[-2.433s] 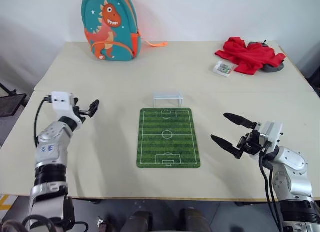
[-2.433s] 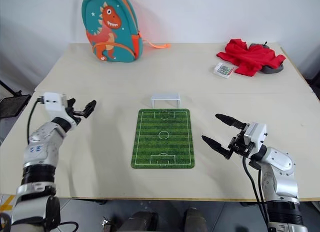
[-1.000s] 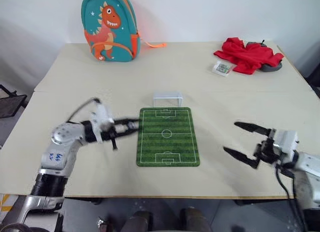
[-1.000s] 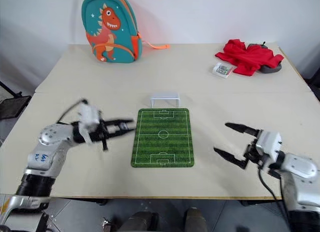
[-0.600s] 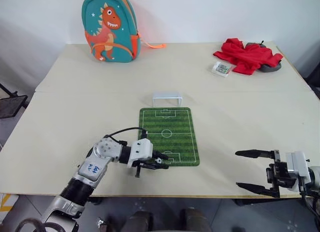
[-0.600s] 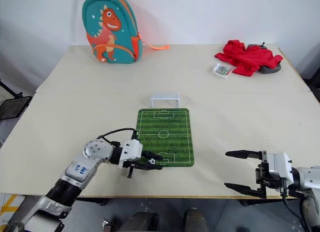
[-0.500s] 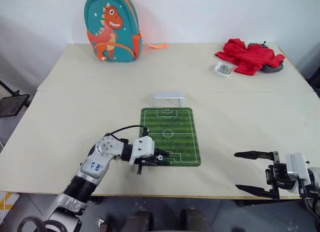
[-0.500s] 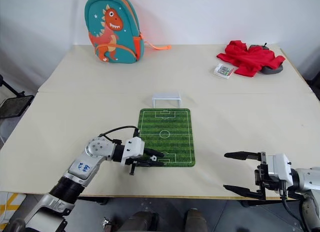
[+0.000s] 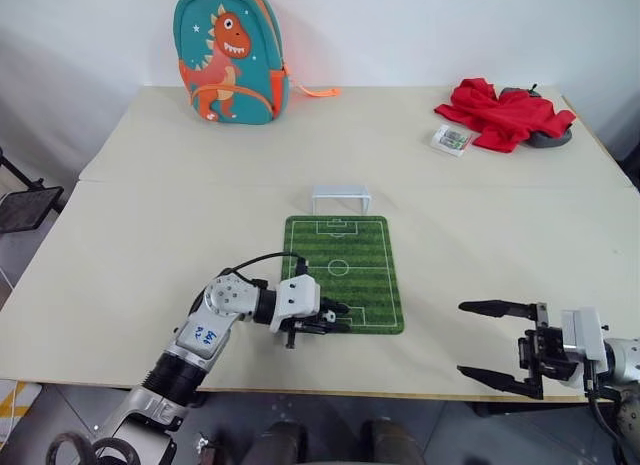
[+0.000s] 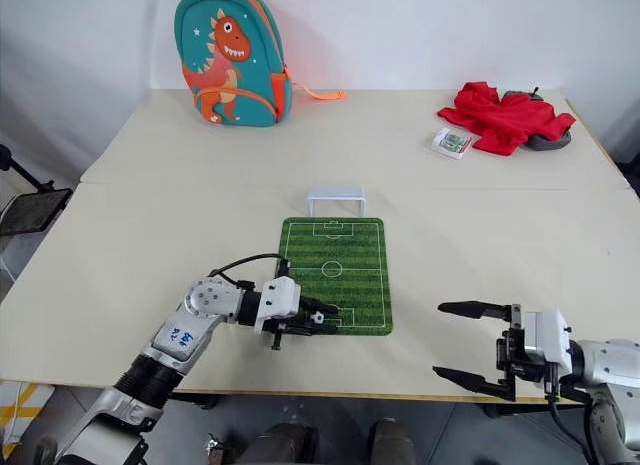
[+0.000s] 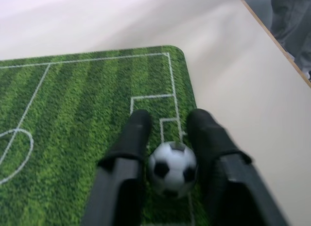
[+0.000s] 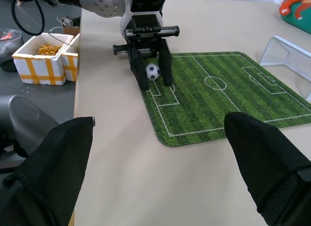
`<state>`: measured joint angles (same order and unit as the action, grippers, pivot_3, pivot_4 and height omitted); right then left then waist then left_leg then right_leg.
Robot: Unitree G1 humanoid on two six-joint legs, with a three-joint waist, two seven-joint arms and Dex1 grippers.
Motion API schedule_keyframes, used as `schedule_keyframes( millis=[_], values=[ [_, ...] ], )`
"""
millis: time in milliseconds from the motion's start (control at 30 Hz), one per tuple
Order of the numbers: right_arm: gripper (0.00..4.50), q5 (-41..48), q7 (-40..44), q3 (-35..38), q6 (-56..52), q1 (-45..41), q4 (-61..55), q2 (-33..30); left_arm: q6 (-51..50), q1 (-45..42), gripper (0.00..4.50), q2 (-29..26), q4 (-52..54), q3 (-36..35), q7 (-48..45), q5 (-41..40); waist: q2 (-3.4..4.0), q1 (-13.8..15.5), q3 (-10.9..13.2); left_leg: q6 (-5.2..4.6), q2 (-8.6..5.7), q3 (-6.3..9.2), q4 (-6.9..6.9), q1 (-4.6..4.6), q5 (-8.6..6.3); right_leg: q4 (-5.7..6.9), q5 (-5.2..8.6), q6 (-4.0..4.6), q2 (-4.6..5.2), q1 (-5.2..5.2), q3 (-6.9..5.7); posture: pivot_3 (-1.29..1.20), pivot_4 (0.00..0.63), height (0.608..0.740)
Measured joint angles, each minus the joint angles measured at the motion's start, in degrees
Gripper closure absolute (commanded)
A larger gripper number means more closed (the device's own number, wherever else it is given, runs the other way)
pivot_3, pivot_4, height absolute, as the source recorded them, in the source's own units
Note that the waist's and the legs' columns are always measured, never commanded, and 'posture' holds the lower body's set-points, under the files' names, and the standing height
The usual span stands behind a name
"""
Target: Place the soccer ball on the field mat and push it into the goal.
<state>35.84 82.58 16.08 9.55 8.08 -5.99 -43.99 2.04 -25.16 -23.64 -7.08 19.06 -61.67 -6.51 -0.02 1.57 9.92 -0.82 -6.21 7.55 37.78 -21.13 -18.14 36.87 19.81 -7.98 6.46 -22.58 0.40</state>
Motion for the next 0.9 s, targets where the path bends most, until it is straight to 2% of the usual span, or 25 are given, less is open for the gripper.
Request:
schedule_keyframes(
  millis=[333, 433, 500, 533, 667, 767, 900],
  values=[
    [0.00, -0.58, -0.84, -0.51, -1.06, -0.94, -0.69, 0.92, 0.67, -0.04, 1.84, 0.55, 0.01, -0.69, 0.89, -0.18, 0.00, -0.01, 0.00, 0.00, 0.00, 0.00, 0.00, 0.00, 0.00, 0.00, 0.00, 0.00, 0.00, 0.00, -0.01, 0.00, 0.150, 0.740],
    [0.00, -0.60, -0.85, -0.65, -1.13, -0.94, -0.69, 1.39, 0.34, -0.16, 1.84, 1.67, 0.63, -2.65, 1.17, -2.43, -0.01, 0.02, 0.00, 0.00, 0.00, 0.01, 0.02, -0.01, 0.00, 0.00, 0.00, 0.00, 0.00, 0.00, -0.01, 0.00, 0.150, 0.740],
    [0.00, -0.62, -0.84, -0.83, -1.14, -0.95, -0.69, 1.46, -0.62, -0.38, 1.84, 2.41, 2.91, -5.01, 0.97, -6.07, -0.03, -0.01, 0.01, 0.00, 0.00, 0.02, 0.05, -0.04, 0.00, 0.01, 0.00, 0.00, 0.01, 0.00, -0.01, 0.00, 0.150, 0.740],
    [0.00, -0.35, -1.24, -0.85, -1.40, -1.56, -0.70, 2.11, -1.62, -0.38, 1.84, 1.49, 6.14, -7.73, -0.39, -10.30, -0.05, -0.12, 0.03, 0.00, 0.02, 0.05, 0.06, -0.03, 0.00, 0.02, 0.00, 0.00, 0.00, 0.00, 0.00, 0.00, 0.150, 0.740],
    [0.00, 1.00, -4.12, -0.34, -2.84, -3.19, -0.71, 3.70, -4.62, 1.36, 1.84, -2.80, 12.13, -12.48, -1.97, -15.94, -0.03, -0.49, 0.02, 0.01, 0.03, 0.02, 0.02, 0.02, 0.00, 0.03, 0.00, 0.00, 0.00, 0.00, 0.03, 0.00, 0.150, 0.740],
    [0.00, 1.06, -3.23, 0.31, -2.39, -3.70, -0.51, 3.51, -8.44, 9.14, 2.46, -9.88, 16.75, -16.51, -4.02, -19.33, -0.02, -0.71, 0.01, 0.02, 0.07, 0.04, -0.15, 0.07, -0.01, -0.01, 0.00, 0.00, -0.01, -0.01, 0.13, 0.00, 0.150, 0.740],
    [0.00, 0.79, -1.35, 0.29, -1.30, -5.54, 1.53, 3.38, -11.25, 21.99, 3.64, -12.59, 23.63, -18.51, -3.40, -21.07, -0.02, -0.18, 0.01, -0.03, 0.02, 0.08, -0.15, 0.05, -0.04, -0.23, 0.00, 0.01, 0.05, 0.08, 0.25, 0.00, 0.150, 0.740]
  ],
)
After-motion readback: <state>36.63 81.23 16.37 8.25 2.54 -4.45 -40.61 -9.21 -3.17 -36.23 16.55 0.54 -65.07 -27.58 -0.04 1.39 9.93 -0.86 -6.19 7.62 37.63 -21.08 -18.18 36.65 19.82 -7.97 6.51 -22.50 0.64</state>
